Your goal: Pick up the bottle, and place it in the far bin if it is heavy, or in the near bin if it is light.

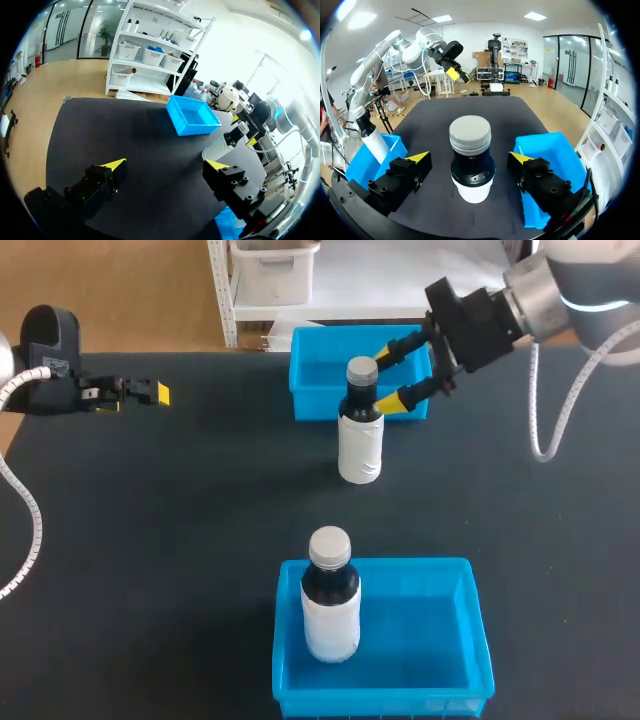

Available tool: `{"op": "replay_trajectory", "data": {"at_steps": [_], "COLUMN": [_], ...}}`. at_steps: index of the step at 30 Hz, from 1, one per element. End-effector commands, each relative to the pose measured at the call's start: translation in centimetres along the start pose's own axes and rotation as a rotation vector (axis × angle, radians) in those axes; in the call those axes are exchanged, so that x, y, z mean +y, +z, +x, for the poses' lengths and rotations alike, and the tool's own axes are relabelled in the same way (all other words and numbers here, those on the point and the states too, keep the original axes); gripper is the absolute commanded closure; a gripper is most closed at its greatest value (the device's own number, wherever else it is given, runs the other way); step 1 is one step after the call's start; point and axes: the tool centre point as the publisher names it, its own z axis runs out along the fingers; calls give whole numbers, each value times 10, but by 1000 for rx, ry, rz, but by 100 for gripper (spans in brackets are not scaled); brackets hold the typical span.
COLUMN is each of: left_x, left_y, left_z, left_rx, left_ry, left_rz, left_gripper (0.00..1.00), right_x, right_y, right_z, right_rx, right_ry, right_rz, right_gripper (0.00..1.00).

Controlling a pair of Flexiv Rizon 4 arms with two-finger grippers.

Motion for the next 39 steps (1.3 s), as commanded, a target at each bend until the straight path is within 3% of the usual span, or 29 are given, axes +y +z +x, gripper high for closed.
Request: {"op": "replay_trajectory", "data": {"at_steps": [1,27,35,39], "left_x": [0,0,0,0], "left_y": [0,0,0,0], "left_z": [0,0,0,0], "left_rx": [0,0,0,0], "left_ry": [0,0,0,0], "left_rz": [0,0,0,0], "left_gripper": [0,0,0,0], "right_x": [-1,-4,-6,-6], "right_y": [9,27,27,27], "right_z": [-3,-5,-5,-4], "right_rx": [-9,-47,-55,-54], "right_ry": [-2,22,19,19], "right_rz": [0,-13,-10,-9], "right_gripper": [0,0,45,51]}}
